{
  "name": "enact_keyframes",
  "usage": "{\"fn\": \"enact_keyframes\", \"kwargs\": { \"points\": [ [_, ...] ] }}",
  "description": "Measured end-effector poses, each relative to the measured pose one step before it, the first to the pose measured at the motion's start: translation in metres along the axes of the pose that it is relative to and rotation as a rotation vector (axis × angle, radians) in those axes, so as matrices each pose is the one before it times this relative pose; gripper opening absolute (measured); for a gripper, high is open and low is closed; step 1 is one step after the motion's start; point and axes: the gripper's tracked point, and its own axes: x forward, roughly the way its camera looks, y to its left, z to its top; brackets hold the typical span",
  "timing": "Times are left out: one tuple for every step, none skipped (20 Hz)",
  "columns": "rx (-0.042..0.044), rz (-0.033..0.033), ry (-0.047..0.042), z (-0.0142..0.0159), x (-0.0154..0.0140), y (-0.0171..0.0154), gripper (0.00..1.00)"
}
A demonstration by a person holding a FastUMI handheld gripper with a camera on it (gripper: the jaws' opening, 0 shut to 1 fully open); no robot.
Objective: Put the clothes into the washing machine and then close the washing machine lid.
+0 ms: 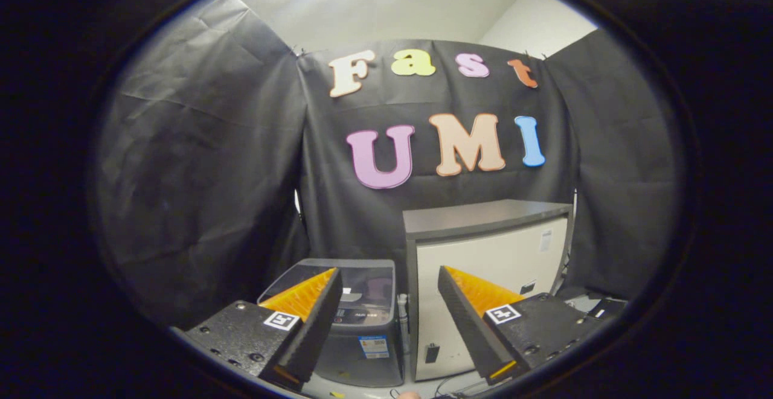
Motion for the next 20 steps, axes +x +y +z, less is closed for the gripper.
{"fn": "enact_keyframes", "kwargs": {
  "points": [
    [-0.00586, 0.00973, 0.00672, -0.00203, 0.00079, 0.00206, 0.96],
    [-0.00969, 0.02019, 0.00749, -0.00517, 0.00201, 0.00649, 0.96],
    [-0.00753, 0.01285, 0.00919, -0.00368, 0.00002, 0.00436, 0.97],
    [-0.00736, 0.00421, 0.00653, -0.00224, 0.00054, 0.00094, 0.97],
    [-0.00691, 0.00527, 0.00401, -0.00072, -0.00187, 0.00107, 0.97],
    [-0.00182, 0.00962, -0.00059, 0.00006, 0.00130, 0.00371, 0.97],
    [-0.00007, 0.01157, 0.00092, -0.00021, -0.00150, 0.00438, 0.97],
    [0.00354, 0.00580, -0.00022, -0.00046, 0.00024, 0.00265, 0.97],
    [0.00923, 0.00333, -0.00633, 0.00213, -0.00247, 0.00044, 0.97],
    [0.01457, 0.00242, -0.00828, 0.00340, 0.00002, 0.00073, 0.97],
    [0.01095, 0.00374, -0.00638, 0.00228, -0.00133, 0.00118, 0.97],
    [0.00856, 0.00295, -0.00140, -0.00113, 0.00038, 0.00040, 0.97],
    [0.00268, -0.00100, 0.00308, -0.00021, -0.00083, -0.00073, 0.97],
    [-0.00226, -0.00453, 0.00371, -0.00202, 0.00087, -0.00242, 0.97],
    [-0.00536, -0.00470, 0.00051, -0.00002, -0.00130, -0.00186, 0.97],
    [-0.00122, 0.00227, 0.00017, 0.00049, 0.00095, 0.00108, 0.97],
    [0.00267, 0.00373, 0.00152, 0.00035, -0.00019, 0.00136, 0.97],
    [0.00128, 0.00421, -0.00016, -0.00114, 0.00055, 0.00103, 0.97],
    [0.00124, 0.00568, 0.00046, 0.00043, -0.00112, 0.00078, 0.97],
    [-0.00153, 0.00205, 0.00101, -0.00105, 0.00031, -0.00016, 0.97]
  ]
}}
